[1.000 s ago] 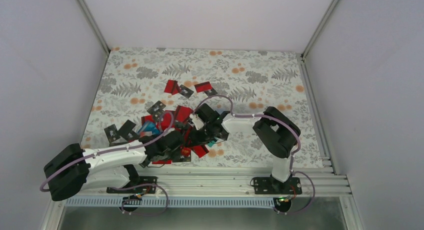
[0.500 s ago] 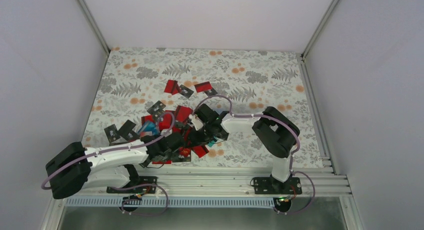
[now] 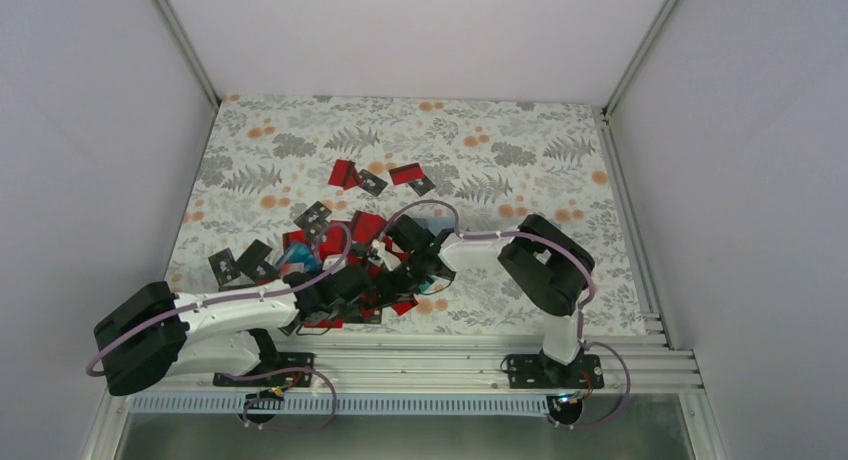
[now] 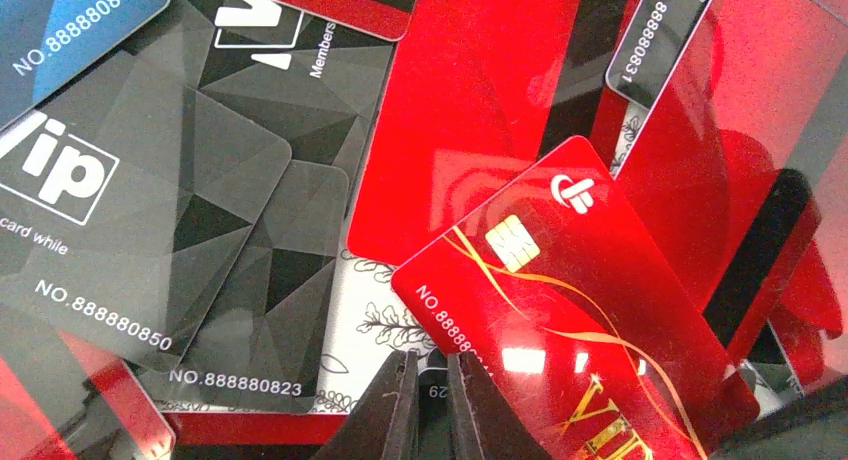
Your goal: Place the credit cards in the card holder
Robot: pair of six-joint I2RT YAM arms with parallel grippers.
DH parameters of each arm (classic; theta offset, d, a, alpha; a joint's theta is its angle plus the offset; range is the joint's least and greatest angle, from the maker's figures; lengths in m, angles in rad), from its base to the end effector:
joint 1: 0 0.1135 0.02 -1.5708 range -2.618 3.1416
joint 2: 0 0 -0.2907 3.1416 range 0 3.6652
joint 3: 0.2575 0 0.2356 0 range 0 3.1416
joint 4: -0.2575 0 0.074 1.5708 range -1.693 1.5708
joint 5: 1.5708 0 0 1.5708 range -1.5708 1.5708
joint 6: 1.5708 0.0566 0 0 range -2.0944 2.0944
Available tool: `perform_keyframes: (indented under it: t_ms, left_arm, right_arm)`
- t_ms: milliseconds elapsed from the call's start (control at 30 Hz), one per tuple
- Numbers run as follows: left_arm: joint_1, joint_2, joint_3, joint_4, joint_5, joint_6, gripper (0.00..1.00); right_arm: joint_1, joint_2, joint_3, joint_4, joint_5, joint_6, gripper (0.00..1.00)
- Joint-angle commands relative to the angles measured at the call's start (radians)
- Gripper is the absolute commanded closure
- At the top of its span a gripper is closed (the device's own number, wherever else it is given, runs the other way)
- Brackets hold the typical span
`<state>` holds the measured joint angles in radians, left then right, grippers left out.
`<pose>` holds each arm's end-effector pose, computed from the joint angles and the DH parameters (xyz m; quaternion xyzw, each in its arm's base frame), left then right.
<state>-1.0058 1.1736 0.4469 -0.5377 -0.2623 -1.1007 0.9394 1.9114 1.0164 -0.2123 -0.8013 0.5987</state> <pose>0.0962 -0.1243 0.1524 -0.0664 0.9778 -0.0675 0.1872 0.1780 0.3123 0.1459 0.2402 -0.8680 -0.4198 0.1120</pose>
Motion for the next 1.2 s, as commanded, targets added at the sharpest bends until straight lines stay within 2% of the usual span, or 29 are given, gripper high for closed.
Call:
perform_keyframes:
  t_ms: [0, 67, 167, 233, 500, 700, 900, 1167]
  left_arm:
    - [-0.001, 0.035, -0.053, 0.028, 0.051, 0.002, 0.9]
    - [-0.002, 0.027, -0.049, 0.029, 0.051, 0.006, 0.9]
    - [-0.007, 0.002, -0.042, 0.018, 0.046, 0.008, 0.9]
    - [-0.01, -0.017, -0.038, 0.007, 0.037, 0.006, 0.9]
    - [-0.012, -0.001, -0.036, 0.019, 0.035, 0.011, 0.9]
    - [-0.013, 0.029, -0.057, 0.095, 0.049, 0.019, 0.9]
    - [-0.014, 0.068, -0.057, 0.135, 0.059, 0.028, 0.9]
    - [-0.014, 0.075, -0.069, 0.173, 0.076, 0.034, 0.9]
  right_arm:
    - [0.015, -0.016, -0.01, 0.03, -0.091, 0.001, 0.55]
    - [0.015, -0.031, -0.006, 0.006, -0.053, -0.007, 0.55]
    - [0.015, -0.041, 0.028, -0.087, 0.123, -0.021, 0.55]
    - [0.015, -0.03, 0.055, -0.121, 0.186, -0.038, 0.56]
    - [0.015, 0.043, 0.148, -0.189, 0.34, -0.065, 0.57]
    - [0.019, 0.066, 0.121, -0.174, 0.308, -0.067, 0.57]
    - [0.027, 0.051, 0.055, -0.045, 0.056, -0.022, 0.57]
    - [0.021, -0.011, 0.07, -0.002, -0.038, 0.013, 0.57]
